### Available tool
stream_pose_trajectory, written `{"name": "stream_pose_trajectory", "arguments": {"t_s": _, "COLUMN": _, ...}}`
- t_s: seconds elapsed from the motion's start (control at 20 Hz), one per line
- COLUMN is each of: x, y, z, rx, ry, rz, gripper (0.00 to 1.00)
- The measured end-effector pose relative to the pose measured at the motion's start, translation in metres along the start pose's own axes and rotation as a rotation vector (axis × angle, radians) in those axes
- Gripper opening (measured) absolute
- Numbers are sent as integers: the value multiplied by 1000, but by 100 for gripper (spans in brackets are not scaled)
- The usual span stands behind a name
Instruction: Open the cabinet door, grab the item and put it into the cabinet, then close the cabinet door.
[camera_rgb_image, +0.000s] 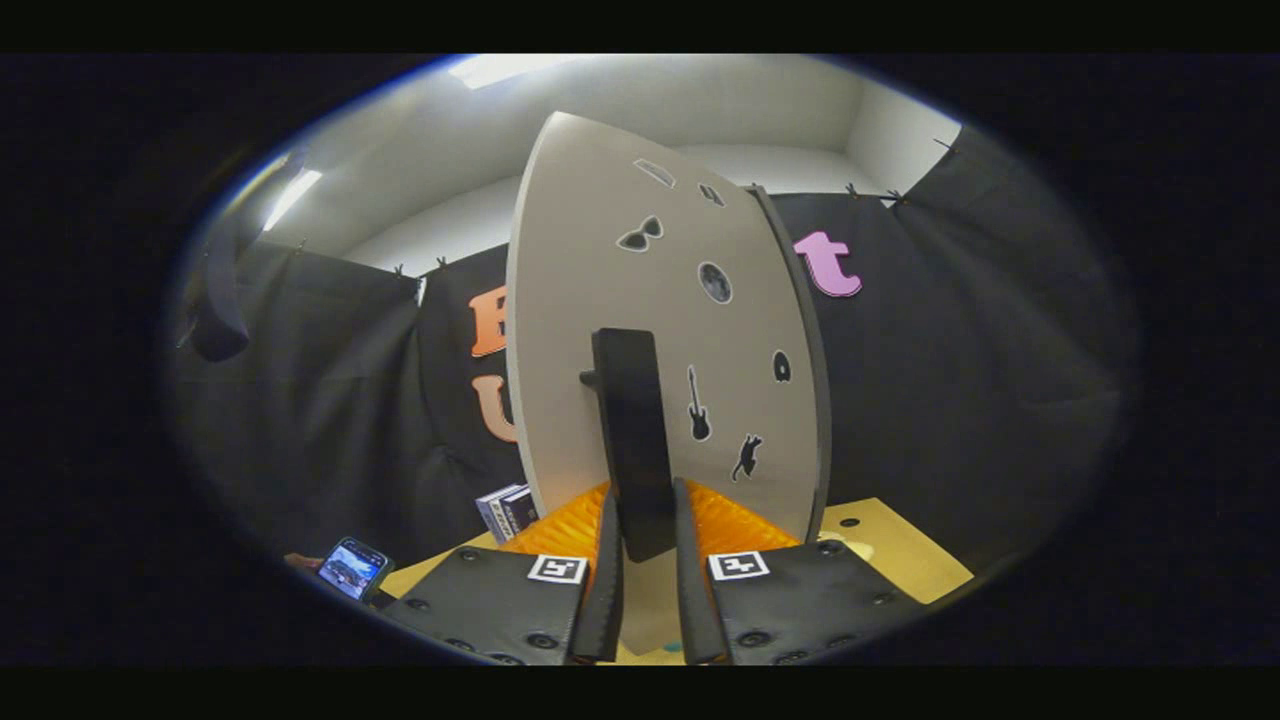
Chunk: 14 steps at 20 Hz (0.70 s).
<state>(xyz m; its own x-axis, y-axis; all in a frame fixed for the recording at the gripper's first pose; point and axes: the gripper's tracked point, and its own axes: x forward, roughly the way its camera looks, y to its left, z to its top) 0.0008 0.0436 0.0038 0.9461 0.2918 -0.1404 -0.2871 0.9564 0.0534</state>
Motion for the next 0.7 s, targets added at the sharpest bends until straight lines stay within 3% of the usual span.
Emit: {"name": "stream_pose_trajectory", "arguments": {"t_s": 0.7, "x": -38, "y": -42, "z": 11, "rx": -72, "ry": 2, "rz": -71, "gripper": 30}}
